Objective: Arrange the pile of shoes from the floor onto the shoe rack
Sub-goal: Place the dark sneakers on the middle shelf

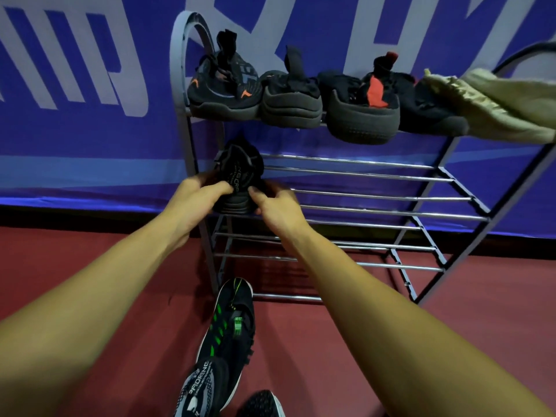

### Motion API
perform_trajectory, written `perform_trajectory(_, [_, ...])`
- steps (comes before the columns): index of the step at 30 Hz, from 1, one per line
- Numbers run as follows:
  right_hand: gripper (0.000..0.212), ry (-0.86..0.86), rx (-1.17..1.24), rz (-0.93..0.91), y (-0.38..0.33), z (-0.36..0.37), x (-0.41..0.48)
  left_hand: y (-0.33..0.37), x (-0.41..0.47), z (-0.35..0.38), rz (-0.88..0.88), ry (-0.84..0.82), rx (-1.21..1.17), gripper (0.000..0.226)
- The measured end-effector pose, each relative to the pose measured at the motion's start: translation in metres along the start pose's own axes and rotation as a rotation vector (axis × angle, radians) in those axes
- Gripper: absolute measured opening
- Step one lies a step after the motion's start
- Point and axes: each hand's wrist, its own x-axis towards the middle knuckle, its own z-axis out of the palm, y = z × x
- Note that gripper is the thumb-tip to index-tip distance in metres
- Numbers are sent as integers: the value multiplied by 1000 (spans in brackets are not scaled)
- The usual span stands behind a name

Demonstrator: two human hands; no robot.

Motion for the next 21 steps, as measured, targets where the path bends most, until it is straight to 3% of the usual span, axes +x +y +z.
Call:
perform_trajectory(5, [40,2,-24,24,-1,-1,-7,-6,-7,0,26,21,39,59])
perform_trajectory(9, [42,3,-32,26,1,-12,-21,-13,-17,3,32,73,35,51])
perform_trajectory(15, [43,-14,-211,-20,18,-31,-52,-34,-49,3,-13,127,105,57])
perform_trajectory(21, [47,-108,-297,69,50,-24,-83,-64,-80,7,-93,14,258,44])
